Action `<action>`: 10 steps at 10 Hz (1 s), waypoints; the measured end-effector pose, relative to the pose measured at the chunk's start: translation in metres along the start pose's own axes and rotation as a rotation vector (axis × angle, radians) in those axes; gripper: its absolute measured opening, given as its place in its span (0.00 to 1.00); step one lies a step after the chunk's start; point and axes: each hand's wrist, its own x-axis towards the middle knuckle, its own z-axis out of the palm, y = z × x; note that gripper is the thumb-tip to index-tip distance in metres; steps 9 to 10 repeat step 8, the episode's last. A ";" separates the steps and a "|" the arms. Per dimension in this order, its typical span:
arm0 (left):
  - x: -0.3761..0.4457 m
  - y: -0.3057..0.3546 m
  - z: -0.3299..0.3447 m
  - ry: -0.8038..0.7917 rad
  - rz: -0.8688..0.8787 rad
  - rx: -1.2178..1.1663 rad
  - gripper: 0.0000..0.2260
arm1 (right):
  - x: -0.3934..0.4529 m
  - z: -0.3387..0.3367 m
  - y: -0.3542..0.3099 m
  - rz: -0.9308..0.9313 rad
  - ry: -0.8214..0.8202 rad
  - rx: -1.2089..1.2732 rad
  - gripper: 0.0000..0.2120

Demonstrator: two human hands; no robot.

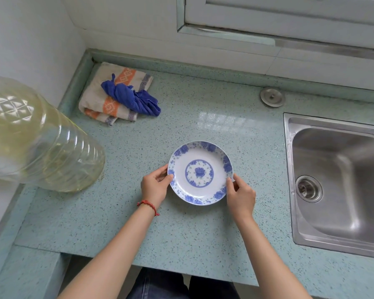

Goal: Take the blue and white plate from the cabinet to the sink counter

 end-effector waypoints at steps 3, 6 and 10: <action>-0.008 0.009 0.001 0.022 0.038 0.102 0.16 | -0.001 -0.003 -0.002 0.006 -0.045 -0.009 0.14; -0.027 0.000 -0.023 0.014 0.354 0.500 0.13 | -0.017 -0.020 -0.001 -0.095 -0.103 -0.195 0.18; -0.055 -0.019 -0.050 -0.085 0.563 0.854 0.14 | -0.052 -0.033 0.011 -0.268 -0.043 -0.334 0.17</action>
